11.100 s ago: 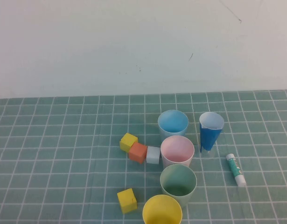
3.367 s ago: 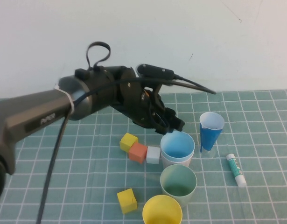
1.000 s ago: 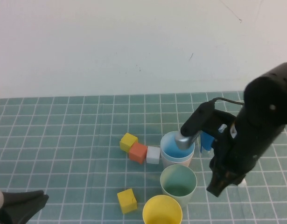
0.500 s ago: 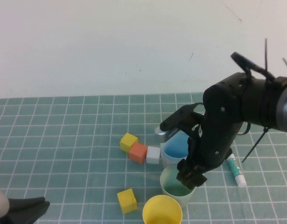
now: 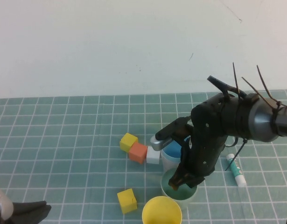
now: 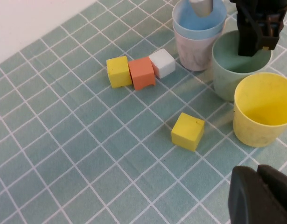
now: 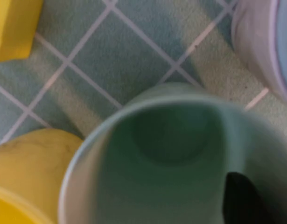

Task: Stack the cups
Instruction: Pick up the green cup, then place the green cup on the yellow cup

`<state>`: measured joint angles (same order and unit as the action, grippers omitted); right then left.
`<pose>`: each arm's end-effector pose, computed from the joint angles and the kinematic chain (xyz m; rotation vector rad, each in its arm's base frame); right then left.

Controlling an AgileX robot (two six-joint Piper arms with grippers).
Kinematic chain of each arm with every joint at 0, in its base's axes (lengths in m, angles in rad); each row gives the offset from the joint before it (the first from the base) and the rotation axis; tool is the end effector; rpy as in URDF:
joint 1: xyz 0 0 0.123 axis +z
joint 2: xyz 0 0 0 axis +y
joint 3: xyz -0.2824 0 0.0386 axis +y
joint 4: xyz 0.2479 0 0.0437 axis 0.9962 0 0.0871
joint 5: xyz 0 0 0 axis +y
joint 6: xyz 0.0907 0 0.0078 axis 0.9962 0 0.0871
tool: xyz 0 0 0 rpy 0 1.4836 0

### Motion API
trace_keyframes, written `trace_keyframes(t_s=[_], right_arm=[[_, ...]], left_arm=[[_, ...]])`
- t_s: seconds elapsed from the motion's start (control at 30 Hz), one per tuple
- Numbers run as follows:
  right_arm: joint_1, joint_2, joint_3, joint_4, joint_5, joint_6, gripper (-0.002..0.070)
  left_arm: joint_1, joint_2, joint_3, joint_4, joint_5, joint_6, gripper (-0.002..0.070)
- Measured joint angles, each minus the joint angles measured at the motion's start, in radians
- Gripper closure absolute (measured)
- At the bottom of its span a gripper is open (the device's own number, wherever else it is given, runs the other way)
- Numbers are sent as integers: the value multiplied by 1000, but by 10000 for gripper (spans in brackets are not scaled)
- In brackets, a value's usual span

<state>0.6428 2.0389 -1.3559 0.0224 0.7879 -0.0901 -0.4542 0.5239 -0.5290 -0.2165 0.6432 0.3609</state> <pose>0.3181 0.2401 0.1456 -1.0424 2.7753 0.1006 0.0846 -0.0544 0.2962 0.7408 1.9857 -0.2959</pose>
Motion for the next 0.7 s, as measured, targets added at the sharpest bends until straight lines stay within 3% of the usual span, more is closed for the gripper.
trace_keyframes(t_s=[0.1,0.43,0.7], right_arm=[[0,-9,0,-22,27,-2,648],[0,-251,0,-90,158,-12,660],[6,-339,0,146,229,-205,660]], left_arm=[[0,0,0,0,0,0,676],[0,0,1,0,0,0,676],[0,0,1,0,-19,2,677]])
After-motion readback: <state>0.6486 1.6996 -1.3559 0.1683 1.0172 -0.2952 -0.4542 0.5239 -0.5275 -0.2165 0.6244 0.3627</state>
